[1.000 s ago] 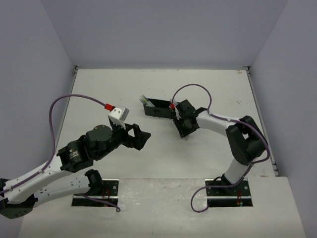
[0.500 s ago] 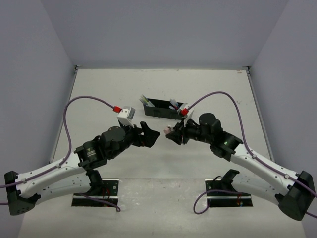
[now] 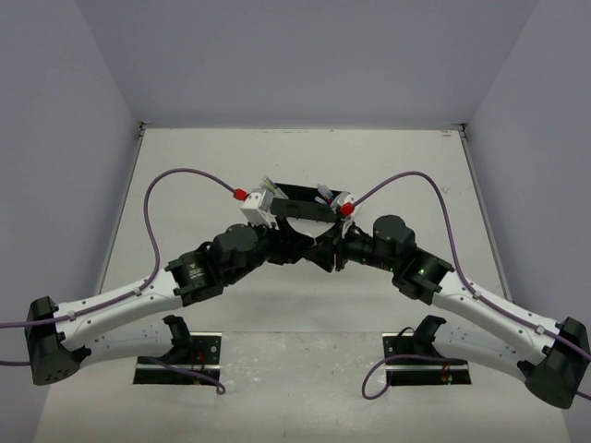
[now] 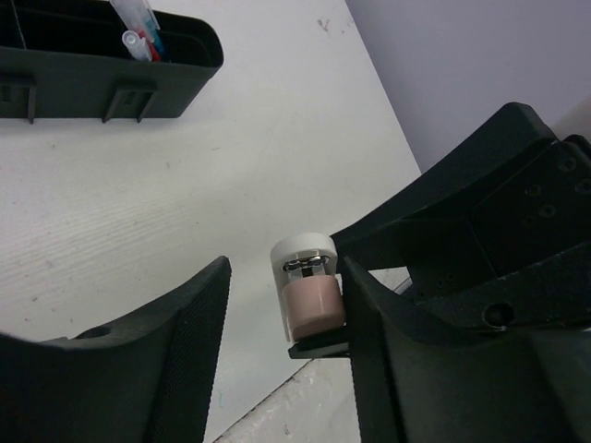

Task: Sort the stationery into containers
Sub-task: Pick up the stapler from the center of the board, then place the stapler in the storage box.

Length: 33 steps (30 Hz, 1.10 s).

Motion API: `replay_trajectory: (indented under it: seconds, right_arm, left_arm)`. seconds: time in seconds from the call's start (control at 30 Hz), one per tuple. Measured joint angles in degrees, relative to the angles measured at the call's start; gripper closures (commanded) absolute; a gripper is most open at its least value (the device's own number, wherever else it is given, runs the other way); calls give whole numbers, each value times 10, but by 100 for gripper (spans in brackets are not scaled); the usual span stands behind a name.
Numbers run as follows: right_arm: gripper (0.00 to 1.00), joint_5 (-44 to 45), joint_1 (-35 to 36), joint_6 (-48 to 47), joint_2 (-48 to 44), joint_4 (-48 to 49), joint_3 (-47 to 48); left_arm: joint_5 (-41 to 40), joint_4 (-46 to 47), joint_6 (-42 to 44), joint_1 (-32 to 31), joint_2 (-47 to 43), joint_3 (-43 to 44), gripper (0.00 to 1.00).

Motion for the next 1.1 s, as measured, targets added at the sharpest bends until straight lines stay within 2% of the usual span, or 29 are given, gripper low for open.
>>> replay_trajectory:
  seconds: [0.07, 0.2, 0.23, 0.27, 0.3, 0.33, 0.43, 0.47, 0.63, 0.73, 0.87, 0.97, 1.1]
  right_arm:
    - [100, 0, 4, 1, 3, 0, 0]
    - [100, 5, 7, 0, 9, 4, 0]
    - [100, 9, 7, -1, 10, 4, 0]
    - [95, 17, 7, -3, 12, 4, 0]
    - [87, 26, 7, -3, 13, 3, 0]
    - [74, 33, 7, -3, 14, 0, 0]
    - [5, 57, 6, 4, 17, -7, 0]
    - [1, 67, 7, 6, 17, -8, 0]
    - [1, 154, 9, 27, 16, -15, 0]
    - [1, 243, 7, 47, -9, -54, -7]
    - [1, 342, 4, 85, -92, -97, -36]
    - [1, 373, 2, 101, -149, -114, -63]
    - [1, 382, 2, 109, -185, -137, -70]
  left_arm:
    - [5, 4, -2, -1, 5, 3, 58]
    - [22, 20, 1, 0, 16, 7, 96]
    - [28, 26, 3, 2, 20, 7, 100]
    - [35, 32, 4, 5, 24, 8, 100]
    - [43, 38, 7, 9, 31, 8, 100]
    - [50, 43, 12, 14, 37, 8, 100]
    - [75, 57, 19, 31, 56, 8, 100]
    - [86, 62, 19, 39, 61, 8, 100]
    - [111, 66, 34, 93, 81, 18, 100]
    - [79, 64, 59, 128, 99, 43, 100]
    - [15, 91, 96, 149, 146, 83, 100]
    - [-7, 133, 133, 155, 210, 120, 100]
    - [34, 200, 216, 170, 293, 140, 100]
